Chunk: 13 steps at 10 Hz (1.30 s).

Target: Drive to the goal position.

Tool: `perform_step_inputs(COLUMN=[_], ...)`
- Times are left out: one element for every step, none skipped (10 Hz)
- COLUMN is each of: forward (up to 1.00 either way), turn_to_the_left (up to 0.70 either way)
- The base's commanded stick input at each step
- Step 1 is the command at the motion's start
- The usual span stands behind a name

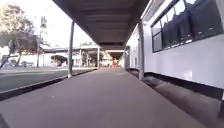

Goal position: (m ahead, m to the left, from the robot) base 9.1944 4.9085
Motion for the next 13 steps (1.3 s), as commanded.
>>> perform_step_inputs(forward=[0.70, 0.70, 0.70, 0.70, 0.70, 0.70, 0.70, 0.70, 0.70, 0.70, 0.70, 0.70, 0.70], turn_to_the_left=[0.00, 0.00, 0.00, 0.00, 0.00, 0.00, 0.00, 0.00, 0.00, 0.00, 0.00, 0.00, 0.00])
